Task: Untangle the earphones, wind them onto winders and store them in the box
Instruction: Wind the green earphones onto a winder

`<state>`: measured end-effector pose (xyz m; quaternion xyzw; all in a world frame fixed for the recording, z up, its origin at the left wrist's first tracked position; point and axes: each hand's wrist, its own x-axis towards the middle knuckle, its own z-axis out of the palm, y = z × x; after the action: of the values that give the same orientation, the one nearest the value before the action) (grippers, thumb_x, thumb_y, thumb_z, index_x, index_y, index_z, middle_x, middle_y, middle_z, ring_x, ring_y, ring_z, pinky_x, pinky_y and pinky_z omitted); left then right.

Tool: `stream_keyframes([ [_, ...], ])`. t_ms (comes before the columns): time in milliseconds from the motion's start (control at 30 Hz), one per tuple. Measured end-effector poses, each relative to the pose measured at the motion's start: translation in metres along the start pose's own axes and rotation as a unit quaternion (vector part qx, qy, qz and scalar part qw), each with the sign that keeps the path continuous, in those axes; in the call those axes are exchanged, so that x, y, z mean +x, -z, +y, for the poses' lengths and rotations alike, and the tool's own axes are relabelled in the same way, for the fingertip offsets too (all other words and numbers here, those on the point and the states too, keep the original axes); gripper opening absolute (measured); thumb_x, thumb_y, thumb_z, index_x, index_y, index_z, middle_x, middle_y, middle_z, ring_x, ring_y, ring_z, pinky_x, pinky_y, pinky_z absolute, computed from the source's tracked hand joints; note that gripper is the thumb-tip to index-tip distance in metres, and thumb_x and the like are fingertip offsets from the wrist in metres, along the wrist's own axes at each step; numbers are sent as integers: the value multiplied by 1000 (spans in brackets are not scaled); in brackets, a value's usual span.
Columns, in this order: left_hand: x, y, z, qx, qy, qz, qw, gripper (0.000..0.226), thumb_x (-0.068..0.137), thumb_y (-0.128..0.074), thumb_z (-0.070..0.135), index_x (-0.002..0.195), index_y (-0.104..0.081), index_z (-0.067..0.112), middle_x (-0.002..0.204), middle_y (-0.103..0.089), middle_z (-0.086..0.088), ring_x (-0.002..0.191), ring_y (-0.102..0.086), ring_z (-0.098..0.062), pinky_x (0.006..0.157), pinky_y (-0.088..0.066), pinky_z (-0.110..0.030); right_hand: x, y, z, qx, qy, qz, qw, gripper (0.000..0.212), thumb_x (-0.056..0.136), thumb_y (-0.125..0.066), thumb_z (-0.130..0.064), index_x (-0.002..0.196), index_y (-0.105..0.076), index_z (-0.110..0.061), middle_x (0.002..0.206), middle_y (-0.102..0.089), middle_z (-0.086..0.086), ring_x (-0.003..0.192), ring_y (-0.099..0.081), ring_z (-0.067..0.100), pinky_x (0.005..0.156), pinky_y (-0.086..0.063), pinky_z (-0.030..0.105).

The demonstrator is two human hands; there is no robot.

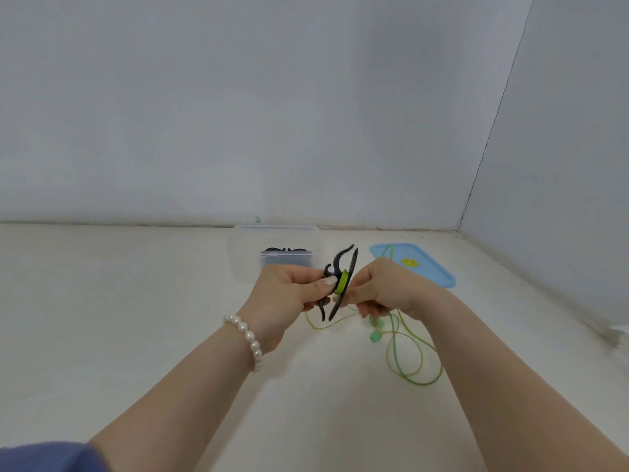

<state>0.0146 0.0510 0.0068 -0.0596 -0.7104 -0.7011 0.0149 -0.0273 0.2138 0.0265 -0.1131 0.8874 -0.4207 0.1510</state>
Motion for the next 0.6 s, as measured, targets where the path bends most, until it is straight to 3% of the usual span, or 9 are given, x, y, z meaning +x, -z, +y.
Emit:
stream_keyframes([
  [100,0,2,-1,60,17,-45,997,9,81,-66,9,83,-74,12,82,-67,-13,68,-58,-15,68,-42,-21,3,8,3,31,18,55,998,26,72,-76,-11,48,-66,-17,43,-53,1,42,-38,13,44,-30,21],
  [300,3,4,-6,160,31,-61,985,5,79,-68,5,80,-72,3,64,-64,-3,56,-56,-9,48,-39,-8,2,18,6,-27,2,27,999,6,75,-71,-4,69,-71,-7,47,-55,-1,45,-46,11,47,-40,19],
  [367,5,7,-8,185,27,-45,981,6,78,-69,7,79,-73,3,65,-64,-8,60,-56,-13,50,-39,-10,2,21,6,-15,1,40,999,6,76,-70,-4,71,-70,-6,51,-55,2,48,-48,12,49,-42,20],
  [467,10,10,-13,211,23,-20,977,11,78,-70,11,78,-72,0,73,-65,-17,66,-53,-18,64,-40,-25,1,25,3,23,6,62,998,4,77,-71,-4,78,-70,0,53,-53,4,48,-48,13,47,-42,19],
  [600,17,13,-20,219,15,35,975,27,79,-68,15,78,-66,-12,68,-56,-14,66,-47,-19,67,-39,-30,-3,21,-7,71,15,1,997,8,79,-70,-5,84,-69,2,51,-56,3,47,-53,14,47,-45,21],
])
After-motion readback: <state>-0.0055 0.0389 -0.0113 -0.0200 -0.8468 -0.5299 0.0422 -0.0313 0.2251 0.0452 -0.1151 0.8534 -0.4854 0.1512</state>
